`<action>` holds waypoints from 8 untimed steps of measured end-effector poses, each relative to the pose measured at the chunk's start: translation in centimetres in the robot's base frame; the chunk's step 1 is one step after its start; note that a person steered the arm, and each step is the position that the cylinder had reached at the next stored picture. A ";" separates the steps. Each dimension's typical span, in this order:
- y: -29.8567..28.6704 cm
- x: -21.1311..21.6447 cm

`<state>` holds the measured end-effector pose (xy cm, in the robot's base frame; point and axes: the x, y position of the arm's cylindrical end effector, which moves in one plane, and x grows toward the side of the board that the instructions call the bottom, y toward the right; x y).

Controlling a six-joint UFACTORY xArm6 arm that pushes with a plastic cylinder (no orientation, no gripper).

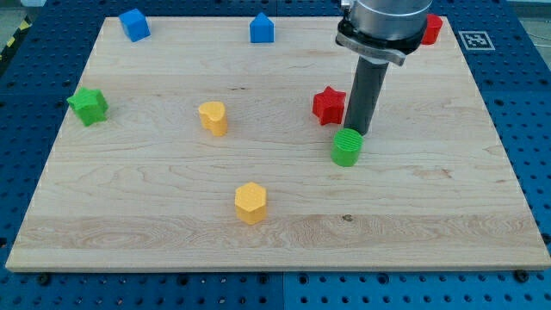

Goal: Move red star to the center right of the board

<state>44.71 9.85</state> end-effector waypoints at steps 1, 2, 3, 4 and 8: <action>-3.1 0.8; -6.7 0.5; -8.4 -1.6; -8.6 -3.6; 7.3 -4.4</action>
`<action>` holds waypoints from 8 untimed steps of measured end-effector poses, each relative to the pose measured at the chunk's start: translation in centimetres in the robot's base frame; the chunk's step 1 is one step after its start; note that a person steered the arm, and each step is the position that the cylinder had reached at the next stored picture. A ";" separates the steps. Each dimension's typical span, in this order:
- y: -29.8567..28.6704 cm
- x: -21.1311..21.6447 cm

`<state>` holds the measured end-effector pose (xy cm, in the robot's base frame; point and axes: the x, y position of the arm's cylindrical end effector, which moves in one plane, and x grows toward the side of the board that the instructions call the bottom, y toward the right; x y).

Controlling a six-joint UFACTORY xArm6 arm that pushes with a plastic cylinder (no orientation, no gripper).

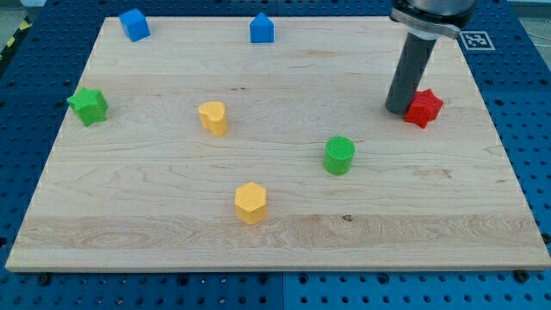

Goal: Move red star to the center right of the board

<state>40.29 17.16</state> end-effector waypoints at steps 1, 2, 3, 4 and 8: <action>0.0 0.6; 2.0 1.2; 3.7 2.4; 3.8 3.1; 3.8 7.3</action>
